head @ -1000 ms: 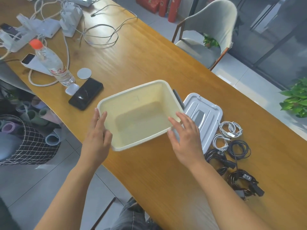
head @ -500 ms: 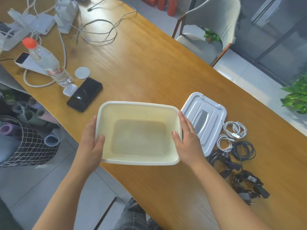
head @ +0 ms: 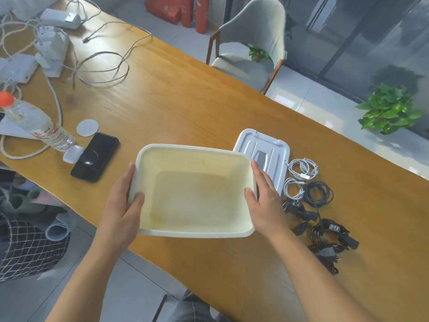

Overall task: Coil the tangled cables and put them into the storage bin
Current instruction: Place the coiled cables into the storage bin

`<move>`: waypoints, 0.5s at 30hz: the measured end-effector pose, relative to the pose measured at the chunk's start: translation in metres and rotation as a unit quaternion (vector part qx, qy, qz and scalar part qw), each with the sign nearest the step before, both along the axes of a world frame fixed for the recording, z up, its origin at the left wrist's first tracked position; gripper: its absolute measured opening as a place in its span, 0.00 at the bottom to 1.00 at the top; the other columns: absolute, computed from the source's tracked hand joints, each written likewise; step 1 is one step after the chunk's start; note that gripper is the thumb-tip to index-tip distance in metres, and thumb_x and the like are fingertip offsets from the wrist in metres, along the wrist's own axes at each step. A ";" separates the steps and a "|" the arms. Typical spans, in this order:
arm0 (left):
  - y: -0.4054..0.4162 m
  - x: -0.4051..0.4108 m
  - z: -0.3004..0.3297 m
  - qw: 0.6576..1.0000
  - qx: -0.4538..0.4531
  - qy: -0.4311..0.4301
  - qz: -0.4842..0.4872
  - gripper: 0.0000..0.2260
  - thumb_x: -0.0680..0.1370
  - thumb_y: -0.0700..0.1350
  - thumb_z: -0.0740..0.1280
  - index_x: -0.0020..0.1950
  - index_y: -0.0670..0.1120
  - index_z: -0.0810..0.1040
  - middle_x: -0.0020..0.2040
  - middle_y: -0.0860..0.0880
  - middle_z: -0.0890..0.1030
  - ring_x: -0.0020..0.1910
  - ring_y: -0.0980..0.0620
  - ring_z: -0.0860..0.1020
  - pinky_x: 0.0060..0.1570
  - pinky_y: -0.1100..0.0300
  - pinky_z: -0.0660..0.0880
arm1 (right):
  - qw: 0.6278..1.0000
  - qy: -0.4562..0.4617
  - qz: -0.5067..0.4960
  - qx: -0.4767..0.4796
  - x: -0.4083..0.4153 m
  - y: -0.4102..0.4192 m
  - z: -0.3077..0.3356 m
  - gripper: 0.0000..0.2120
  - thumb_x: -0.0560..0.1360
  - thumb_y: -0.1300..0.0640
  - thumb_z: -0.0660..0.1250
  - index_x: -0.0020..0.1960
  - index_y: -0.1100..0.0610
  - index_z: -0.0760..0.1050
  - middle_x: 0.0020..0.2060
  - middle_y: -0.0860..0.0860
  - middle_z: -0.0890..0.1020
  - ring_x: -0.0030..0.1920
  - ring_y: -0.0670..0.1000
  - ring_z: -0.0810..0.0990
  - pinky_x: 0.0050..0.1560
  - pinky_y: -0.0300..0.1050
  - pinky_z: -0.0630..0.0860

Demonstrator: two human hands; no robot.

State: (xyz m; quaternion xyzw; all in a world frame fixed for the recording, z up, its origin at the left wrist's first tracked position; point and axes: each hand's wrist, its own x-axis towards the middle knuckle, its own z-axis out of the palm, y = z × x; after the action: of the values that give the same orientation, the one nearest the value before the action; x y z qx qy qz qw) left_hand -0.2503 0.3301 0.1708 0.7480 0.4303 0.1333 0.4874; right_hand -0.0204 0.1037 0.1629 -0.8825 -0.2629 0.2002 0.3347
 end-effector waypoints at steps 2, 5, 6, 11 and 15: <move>-0.003 0.010 0.007 1.000 0.000 -0.016 -0.018 0.29 0.86 0.44 0.60 0.81 0.68 0.55 0.74 0.74 0.63 0.72 0.75 0.60 0.73 0.56 0.59 | 1.000 -0.008 -0.018 0.007 0.002 -0.011 0.008 0.31 0.85 0.55 0.59 0.84 0.38 0.52 0.81 0.40 0.60 0.78 0.44 0.63 0.71 0.41 0.61; -0.013 0.033 0.015 0.997 0.013 -0.029 -0.063 0.27 0.87 0.45 0.60 0.81 0.67 0.57 0.68 0.81 0.63 0.68 0.81 0.59 0.70 0.61 0.59 | 0.998 -0.022 -0.056 0.015 0.007 -0.035 0.022 0.32 0.85 0.57 0.60 0.84 0.40 0.53 0.81 0.40 0.60 0.78 0.40 0.60 0.74 0.39 0.58; -0.017 0.042 0.017 0.996 0.014 -0.037 -0.078 0.26 0.87 0.45 0.60 0.81 0.66 0.58 0.67 0.81 0.64 0.68 0.80 0.60 0.70 0.62 0.59 | 0.997 -0.026 -0.071 0.018 0.009 -0.045 0.027 0.32 0.84 0.57 0.60 0.84 0.40 0.54 0.81 0.39 0.60 0.78 0.38 0.59 0.75 0.39 0.58; -0.052 0.095 0.026 0.986 0.015 -0.085 -0.143 0.27 0.86 0.44 0.62 0.81 0.64 0.61 0.70 0.77 0.66 0.72 0.76 0.61 0.69 0.67 0.60 | 0.987 -0.041 -0.150 0.043 0.020 -0.107 0.045 0.31 0.85 0.57 0.61 0.83 0.41 0.55 0.78 0.34 0.61 0.73 0.29 0.55 0.69 0.23 0.52; -0.094 0.137 0.034 0.973 0.008 -0.114 -0.201 0.27 0.85 0.48 0.63 0.79 0.70 0.60 0.76 0.71 0.65 0.75 0.72 0.62 0.69 0.64 0.61 | 0.973 -0.055 -0.216 0.052 0.034 -0.166 0.056 0.31 0.84 0.55 0.63 0.83 0.41 0.56 0.73 0.32 0.62 0.69 0.26 0.57 0.67 0.24 0.54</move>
State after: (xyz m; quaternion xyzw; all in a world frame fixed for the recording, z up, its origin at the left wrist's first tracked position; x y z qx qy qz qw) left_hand -0.1130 0.2360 0.2043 0.8031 0.2115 0.1206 0.5439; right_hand 0.0135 -0.0618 0.2191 -0.9096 -0.0935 0.0605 0.4002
